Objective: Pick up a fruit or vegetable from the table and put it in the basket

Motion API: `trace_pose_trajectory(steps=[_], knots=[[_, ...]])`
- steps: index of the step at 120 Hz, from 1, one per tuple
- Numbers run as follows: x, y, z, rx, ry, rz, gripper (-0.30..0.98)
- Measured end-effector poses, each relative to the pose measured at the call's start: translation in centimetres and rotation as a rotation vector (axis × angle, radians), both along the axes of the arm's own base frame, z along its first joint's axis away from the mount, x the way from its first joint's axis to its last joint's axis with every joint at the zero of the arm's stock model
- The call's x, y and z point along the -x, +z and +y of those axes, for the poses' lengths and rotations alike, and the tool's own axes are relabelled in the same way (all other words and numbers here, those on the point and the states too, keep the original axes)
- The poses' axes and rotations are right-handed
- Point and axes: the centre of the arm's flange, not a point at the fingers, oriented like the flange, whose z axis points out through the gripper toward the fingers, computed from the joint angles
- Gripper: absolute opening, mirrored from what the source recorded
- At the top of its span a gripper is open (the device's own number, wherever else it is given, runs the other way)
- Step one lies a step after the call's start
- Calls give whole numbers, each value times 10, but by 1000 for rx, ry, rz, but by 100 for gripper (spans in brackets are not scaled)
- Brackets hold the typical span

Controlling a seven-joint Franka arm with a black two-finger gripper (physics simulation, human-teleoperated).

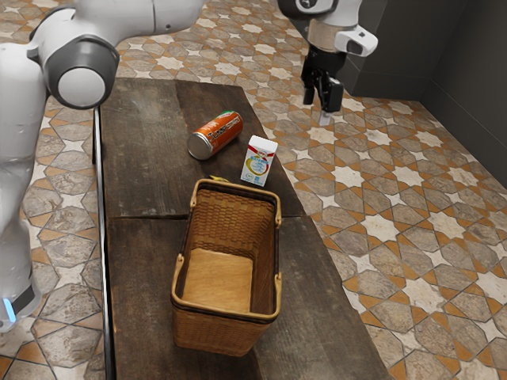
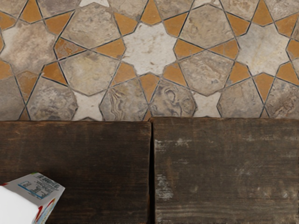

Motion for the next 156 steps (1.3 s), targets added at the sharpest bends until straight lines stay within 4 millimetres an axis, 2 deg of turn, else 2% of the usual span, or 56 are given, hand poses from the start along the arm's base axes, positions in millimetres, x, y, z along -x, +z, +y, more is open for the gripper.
trace_pose_trajectory(steps=[27, 31, 33, 36, 40, 43, 48, 57, 65, 84, 99, 112, 135, 143, 150, 156], knots=[[2, 0, -2, -5, -20, 10, 69], [9, 14, -1, -4, -23, -14, 69], [14, 28, -1, -4, -25, -38, 69], [37, 75, 0, -4, -32, -123, 69], [59, 112, 1, -3, -38, -189, 69], [69, 127, -1, -3, -46, -212, 69], [72, 132, -14, -1, -76, -216, 69], [56, 111, -46, -4, -136, -168, 68], [41, 88, -53, -24, -145, -118, 68], [23, 43, -41, -38, -29, -6, 69], [21, 29, -37, -35, 135, 45, 69], [1, -8, -34, -74, 259, 111, 69], [-9, -25, -15, -98, 451, 137, 69], [-15, -45, -1, -85, 518, 166, 69], [-8, -63, 4, -66, 555, 184, 69], [9, -67, 8, -41, 583, 177, 69]])
